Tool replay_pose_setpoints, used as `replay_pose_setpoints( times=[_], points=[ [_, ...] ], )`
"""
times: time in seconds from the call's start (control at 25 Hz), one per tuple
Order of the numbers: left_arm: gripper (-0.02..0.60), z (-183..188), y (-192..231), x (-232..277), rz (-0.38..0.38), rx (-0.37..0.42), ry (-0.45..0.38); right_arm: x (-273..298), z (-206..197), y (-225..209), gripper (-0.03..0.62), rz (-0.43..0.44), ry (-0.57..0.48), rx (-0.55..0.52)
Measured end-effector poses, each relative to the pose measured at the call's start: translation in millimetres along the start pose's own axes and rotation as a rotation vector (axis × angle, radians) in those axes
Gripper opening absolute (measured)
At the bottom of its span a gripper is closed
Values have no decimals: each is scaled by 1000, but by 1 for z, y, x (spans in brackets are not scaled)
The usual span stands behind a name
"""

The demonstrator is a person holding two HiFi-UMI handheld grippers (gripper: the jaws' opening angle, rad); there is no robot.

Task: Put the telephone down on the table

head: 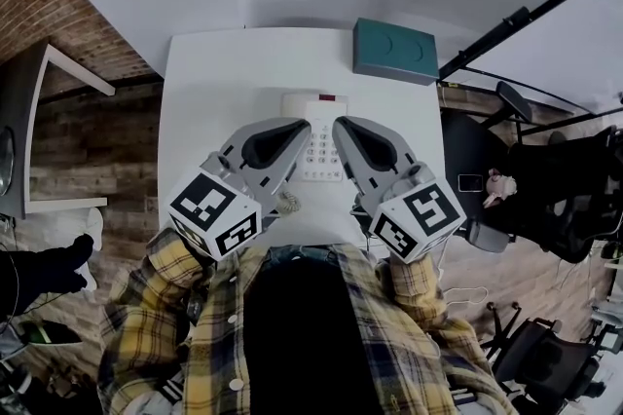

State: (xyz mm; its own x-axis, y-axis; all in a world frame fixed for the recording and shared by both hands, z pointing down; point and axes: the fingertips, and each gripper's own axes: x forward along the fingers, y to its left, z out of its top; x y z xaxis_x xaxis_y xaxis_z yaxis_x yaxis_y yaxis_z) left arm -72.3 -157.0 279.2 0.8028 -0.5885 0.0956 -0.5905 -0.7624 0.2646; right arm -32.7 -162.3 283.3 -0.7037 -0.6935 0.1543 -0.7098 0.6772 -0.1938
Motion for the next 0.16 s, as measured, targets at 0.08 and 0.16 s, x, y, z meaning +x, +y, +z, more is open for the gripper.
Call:
replay_pose_setpoints(
  times=[0.08, 0.16],
  points=[
    [17, 3, 1, 0, -4, 8, 0, 0, 1, -1, 23, -2, -1, -1],
    [17, 5, 1, 1, -9, 18, 1, -1, 2, -2, 23, -4, -4, -3]
  ],
)
